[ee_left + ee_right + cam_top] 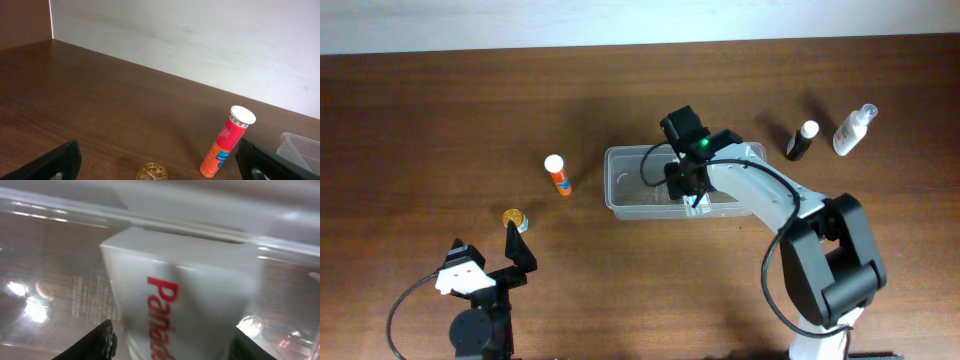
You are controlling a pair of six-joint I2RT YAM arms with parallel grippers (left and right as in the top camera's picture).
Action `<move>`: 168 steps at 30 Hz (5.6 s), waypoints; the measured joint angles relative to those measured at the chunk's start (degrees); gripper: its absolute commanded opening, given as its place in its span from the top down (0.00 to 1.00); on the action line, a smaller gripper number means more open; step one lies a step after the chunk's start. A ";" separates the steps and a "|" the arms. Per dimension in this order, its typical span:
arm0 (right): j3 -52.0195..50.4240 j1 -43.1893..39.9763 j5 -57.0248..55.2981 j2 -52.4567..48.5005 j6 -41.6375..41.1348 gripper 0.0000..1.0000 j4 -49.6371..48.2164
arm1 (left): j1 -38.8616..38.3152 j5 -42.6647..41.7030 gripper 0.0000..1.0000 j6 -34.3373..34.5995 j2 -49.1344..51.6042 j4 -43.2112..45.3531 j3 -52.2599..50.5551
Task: Pack container
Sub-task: 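Lower the Panadol box into the container and open the right gripper, then move the right gripper up to the dark brown bottle, then grasp the dark brown bottle by its cap with the right gripper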
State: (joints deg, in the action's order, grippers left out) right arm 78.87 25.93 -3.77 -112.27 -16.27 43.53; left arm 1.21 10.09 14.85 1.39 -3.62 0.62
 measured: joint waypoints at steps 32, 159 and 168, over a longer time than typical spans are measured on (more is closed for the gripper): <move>3.76 0.00 15.89 0.02 -0.26 0.56 1.09 | 0.00 0.02 0.01 0.00 0.00 0.00 0.00; 23.91 -35.50 2.29 -11.10 4.02 0.78 16.61 | 0.00 0.02 0.01 0.00 0.00 0.00 0.00; 29.22 -35.50 6.32 -1.81 4.00 0.77 27.47 | 0.00 0.02 0.01 0.00 0.00 0.00 0.00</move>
State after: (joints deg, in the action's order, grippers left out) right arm 108.09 -9.56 2.55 -114.08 -12.27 71.00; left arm 1.21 10.11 14.85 1.39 -3.62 0.62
